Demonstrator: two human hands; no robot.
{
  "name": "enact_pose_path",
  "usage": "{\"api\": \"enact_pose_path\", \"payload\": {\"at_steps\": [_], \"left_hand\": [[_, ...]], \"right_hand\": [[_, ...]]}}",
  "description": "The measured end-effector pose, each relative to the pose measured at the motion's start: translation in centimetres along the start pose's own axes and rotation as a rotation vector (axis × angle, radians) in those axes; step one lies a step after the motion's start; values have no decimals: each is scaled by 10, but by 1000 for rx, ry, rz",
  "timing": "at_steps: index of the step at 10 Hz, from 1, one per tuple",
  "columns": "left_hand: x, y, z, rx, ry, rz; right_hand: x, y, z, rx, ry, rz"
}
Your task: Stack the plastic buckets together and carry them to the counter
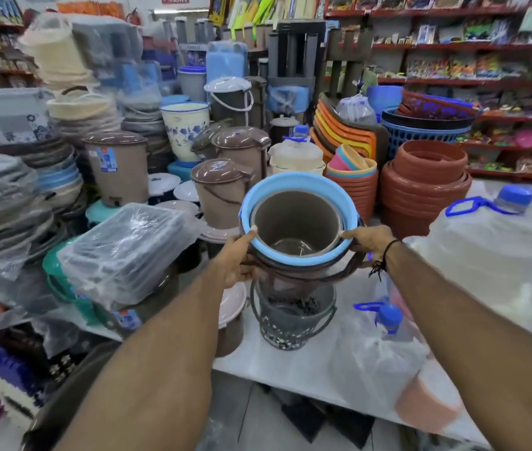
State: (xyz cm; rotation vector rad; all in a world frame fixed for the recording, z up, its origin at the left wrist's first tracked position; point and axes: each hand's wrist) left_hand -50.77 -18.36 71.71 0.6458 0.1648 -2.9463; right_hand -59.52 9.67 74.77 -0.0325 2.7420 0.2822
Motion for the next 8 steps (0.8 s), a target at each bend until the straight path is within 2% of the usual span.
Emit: {"api": "enact_pose_path", "payload": {"at_steps": [1, 3, 4, 5, 6, 7, 8], "left_hand": [[62, -17, -27, -24, 112, -13], [134, -24, -85, -18, 342, -3], [144, -15, -105, -3, 396, -10], [156, -2, -125, 21, 459, -15], [173, 4, -133, 63, 492, -56], [188, 9, -116, 308, 471, -37], [202, 23, -103, 360, 272, 181]], "right_hand": [[66, 10, 35, -94, -109, 10], [132, -14, 114, -156, -296, 58], [140, -29, 142, -201, -353, 36], [156, -49, 174, -365, -375, 31], [170, -53, 178, -429, -402, 30], [170, -62, 137, -624, -297, 76], [168, -71, 103, -779, -165, 224]]}}
Point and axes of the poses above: each hand's wrist, its own x-axis towards the middle knuckle, its own y-axis out of the back of the hand, z = x × y, and after that the axes turned 5 degrees about -z, right-handed
